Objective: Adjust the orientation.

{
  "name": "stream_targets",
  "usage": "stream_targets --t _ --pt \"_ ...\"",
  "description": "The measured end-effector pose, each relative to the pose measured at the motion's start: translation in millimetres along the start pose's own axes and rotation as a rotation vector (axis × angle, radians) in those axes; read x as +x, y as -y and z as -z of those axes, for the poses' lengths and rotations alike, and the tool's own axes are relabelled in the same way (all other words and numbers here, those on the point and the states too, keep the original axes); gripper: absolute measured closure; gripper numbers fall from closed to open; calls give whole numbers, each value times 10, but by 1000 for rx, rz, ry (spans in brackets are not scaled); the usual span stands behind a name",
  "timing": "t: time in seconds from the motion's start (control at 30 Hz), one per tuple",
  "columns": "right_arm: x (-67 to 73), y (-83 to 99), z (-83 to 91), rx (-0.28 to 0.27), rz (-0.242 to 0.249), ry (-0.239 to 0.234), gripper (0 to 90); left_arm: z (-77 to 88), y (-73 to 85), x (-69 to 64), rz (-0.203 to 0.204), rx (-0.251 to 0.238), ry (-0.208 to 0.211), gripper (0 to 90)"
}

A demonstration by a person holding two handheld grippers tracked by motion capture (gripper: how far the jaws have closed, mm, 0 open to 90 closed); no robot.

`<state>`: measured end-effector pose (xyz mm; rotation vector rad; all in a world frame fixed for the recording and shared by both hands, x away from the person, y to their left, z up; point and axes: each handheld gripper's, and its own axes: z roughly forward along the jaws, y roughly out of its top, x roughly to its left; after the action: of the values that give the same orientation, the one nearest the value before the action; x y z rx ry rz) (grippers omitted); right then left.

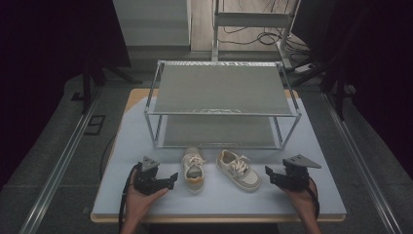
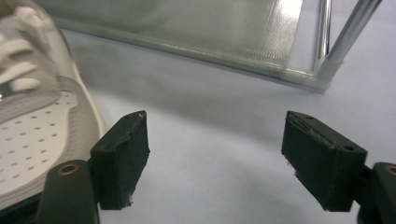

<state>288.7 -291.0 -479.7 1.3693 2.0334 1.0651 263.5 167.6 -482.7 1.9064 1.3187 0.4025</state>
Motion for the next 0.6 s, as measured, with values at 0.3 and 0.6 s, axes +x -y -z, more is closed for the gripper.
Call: stream_targets --t 0.3,0.6 --pt "127 -43 272 -84 19 -107 441 162 38 68 15 -63 -2 265" --pt "689 -211 325 -121 182 -308 748 248 79 122 43 -55 6 301"
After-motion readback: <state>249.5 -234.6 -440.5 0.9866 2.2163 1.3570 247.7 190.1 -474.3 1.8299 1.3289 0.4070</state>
